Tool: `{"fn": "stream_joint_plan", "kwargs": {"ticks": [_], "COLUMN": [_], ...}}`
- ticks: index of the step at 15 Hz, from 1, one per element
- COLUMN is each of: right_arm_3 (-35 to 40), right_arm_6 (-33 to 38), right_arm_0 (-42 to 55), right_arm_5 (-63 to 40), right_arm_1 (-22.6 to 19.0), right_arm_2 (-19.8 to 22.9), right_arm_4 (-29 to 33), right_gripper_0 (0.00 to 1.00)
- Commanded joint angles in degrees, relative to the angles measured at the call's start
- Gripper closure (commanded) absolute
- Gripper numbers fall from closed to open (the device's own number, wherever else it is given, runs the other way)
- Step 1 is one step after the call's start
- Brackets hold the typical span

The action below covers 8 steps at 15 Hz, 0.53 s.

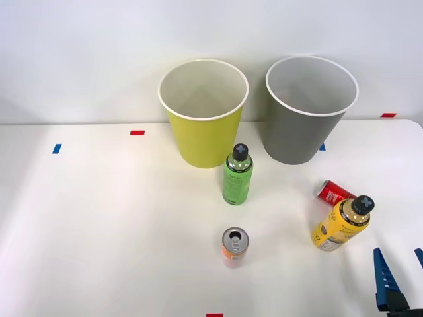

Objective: Put cans in the gray bin, plastic bottles in the light green bin

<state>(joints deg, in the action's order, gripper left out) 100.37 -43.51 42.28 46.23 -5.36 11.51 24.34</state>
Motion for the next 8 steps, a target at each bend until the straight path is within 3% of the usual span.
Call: {"fn": "stream_joint_plan", "kwargs": {"ticks": [1,8], "right_arm_3": [0.0,0.0], "right_arm_6": [0.0,0.0], "right_arm_0": [0.0,0.0], "right_arm_5": [0.0,0.0], "right_arm_1": [0.0,0.0], "right_arm_2": [0.0,0.0], "right_arm_4": [0.0,0.0], "right_gripper_0": [0.23,0.23]}}
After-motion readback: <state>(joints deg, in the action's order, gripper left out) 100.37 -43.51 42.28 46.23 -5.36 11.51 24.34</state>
